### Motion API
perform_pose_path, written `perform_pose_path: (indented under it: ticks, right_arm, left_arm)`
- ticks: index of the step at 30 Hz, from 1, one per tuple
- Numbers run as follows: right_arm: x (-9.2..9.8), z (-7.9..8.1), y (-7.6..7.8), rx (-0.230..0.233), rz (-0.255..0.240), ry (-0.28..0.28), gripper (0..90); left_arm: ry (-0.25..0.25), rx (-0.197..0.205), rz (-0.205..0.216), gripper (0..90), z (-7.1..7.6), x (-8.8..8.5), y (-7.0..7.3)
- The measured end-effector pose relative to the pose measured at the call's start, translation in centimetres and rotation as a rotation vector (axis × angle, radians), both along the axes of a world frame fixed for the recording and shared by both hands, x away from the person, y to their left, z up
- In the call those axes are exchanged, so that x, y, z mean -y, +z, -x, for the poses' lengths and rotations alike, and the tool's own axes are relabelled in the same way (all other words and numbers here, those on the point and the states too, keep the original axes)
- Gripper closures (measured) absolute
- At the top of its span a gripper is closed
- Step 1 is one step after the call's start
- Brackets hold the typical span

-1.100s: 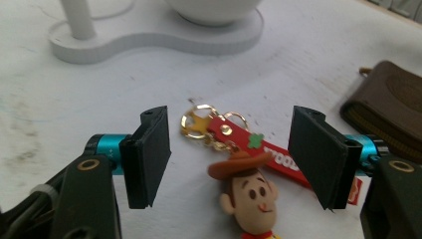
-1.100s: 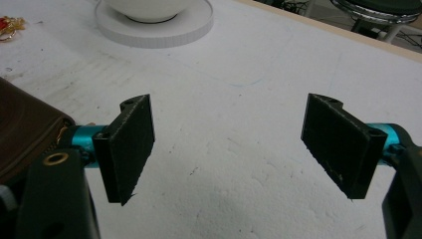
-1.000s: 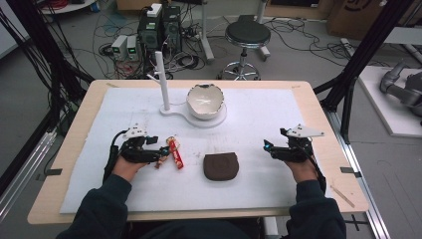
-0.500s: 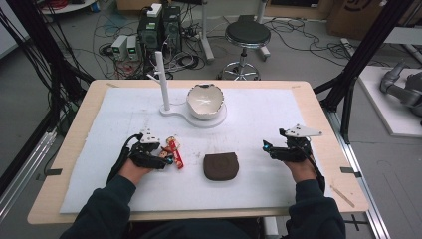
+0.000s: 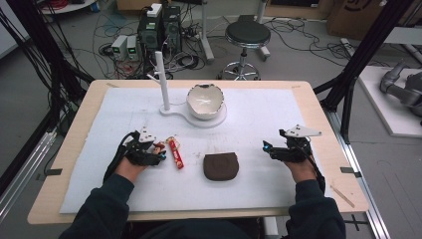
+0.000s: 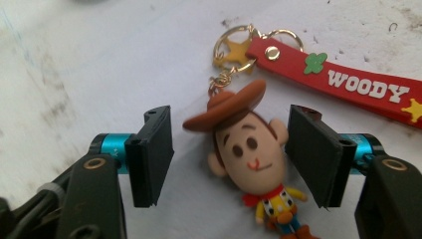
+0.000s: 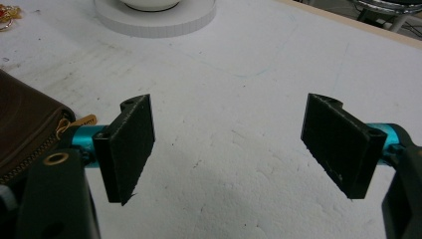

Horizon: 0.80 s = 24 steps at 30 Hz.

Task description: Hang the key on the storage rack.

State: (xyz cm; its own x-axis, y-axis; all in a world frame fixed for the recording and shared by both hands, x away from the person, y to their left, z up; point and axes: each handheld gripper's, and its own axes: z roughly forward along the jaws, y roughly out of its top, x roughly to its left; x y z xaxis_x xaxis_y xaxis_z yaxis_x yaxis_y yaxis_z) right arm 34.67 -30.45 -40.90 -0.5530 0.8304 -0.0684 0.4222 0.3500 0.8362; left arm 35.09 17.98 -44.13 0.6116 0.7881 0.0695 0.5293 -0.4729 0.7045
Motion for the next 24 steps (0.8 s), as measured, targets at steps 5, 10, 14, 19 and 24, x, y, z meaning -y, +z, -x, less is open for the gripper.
perform_pose_path:
  ticks: [5,10,14,19,24]
  right_arm:
    - [0.1,0.1,0.0,-0.002,-0.003,-0.007,21.4]
    - [0.1,0.1,0.0,-0.003,-0.003,-0.008,21.4]
    - [0.1,0.1,0.0,-0.006,-0.007,-0.013,21.5]
    - [0.1,-0.1,0.1,0.000,-0.014,-0.007,21.5]
    - [0.1,-0.2,0.1,0.000,-0.021,-0.006,21.5]
  left_arm:
    - [-0.028,-0.060,0.028,47.3,0.0,-0.1,0.3]
    - [-0.032,-0.022,0.097,56.0,-0.2,-0.8,0.9]
    - [-0.038,0.039,0.204,56.1,-0.2,-1.8,2.4]
    - [-0.040,0.096,0.291,56.1,-0.6,-2.4,4.2]
    - [-0.062,0.176,0.345,56.1,-1.3,-2.4,7.1]
